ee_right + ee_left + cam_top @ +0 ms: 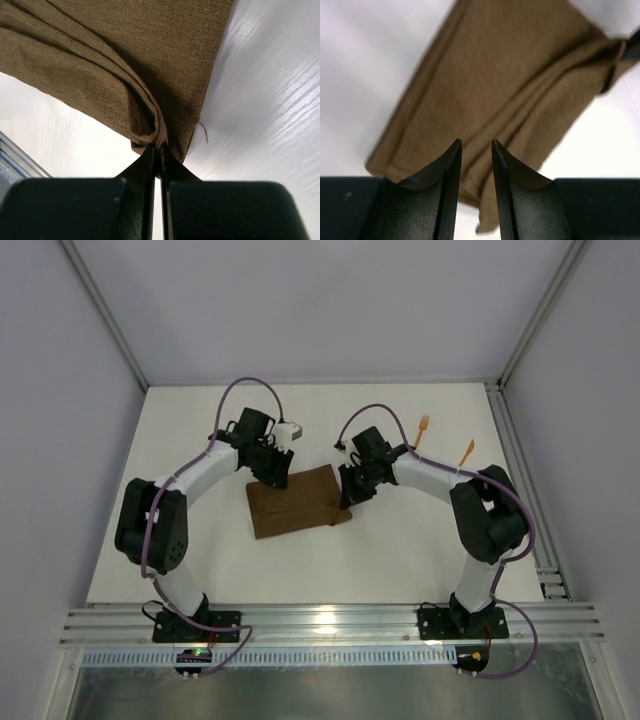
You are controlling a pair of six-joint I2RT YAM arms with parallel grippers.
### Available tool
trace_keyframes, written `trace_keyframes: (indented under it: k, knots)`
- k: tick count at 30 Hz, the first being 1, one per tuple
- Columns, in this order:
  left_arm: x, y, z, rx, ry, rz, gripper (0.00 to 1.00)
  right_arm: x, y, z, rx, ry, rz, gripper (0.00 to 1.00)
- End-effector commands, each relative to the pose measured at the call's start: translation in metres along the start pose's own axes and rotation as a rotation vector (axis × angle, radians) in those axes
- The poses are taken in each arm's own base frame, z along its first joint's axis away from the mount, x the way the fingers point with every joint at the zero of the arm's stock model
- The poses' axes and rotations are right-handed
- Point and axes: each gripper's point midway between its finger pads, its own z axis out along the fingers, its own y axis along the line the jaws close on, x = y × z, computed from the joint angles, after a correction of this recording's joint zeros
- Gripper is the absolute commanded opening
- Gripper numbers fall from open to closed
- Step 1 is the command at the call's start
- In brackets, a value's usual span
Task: Fold the napkin into a case and place the utensils inside
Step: Fold the lower triangle-folded napkin at the center of the board.
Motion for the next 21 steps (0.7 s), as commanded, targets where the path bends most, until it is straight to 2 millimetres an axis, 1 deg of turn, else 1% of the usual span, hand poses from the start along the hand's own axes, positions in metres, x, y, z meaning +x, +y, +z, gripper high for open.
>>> trace_keyframes:
  k: [1, 4, 5, 7, 8, 12, 17, 21]
  knots:
    - [-0.037, 0.02, 0.027, -0.049, -0.056, -0.035, 0.33, -0.005, 0.01, 0.002, -0.043, -0.017, -0.005, 0.03]
    - [-0.023, 0.035, 0.047, -0.097, 0.012, -0.049, 0.32, -0.01, 0.011, 0.001, -0.043, -0.033, -0.009, 0.03]
    - [-0.014, 0.039, 0.058, -0.102, 0.044, -0.057, 0.32, -0.012, 0.012, 0.001, -0.044, -0.036, -0.012, 0.03]
    - [-0.007, 0.047, 0.066, -0.13, 0.064, -0.051, 0.32, -0.016, 0.013, 0.0, -0.048, -0.042, -0.017, 0.03]
    - [-0.004, 0.047, 0.072, -0.119, 0.075, -0.056, 0.31, -0.016, 0.014, 0.001, -0.05, -0.04, -0.016, 0.03]
    - [-0.008, 0.044, 0.069, -0.128, 0.071, -0.018, 0.3, -0.022, 0.015, 0.006, -0.063, -0.039, -0.016, 0.03]
    - [-0.001, 0.039, 0.072, -0.108, 0.104, -0.006, 0.29, -0.033, 0.018, 0.014, -0.082, -0.042, -0.012, 0.03]
    - [-0.001, 0.038, 0.074, -0.105, 0.105, 0.001, 0.29, -0.041, 0.02, 0.019, -0.097, -0.055, -0.008, 0.03]
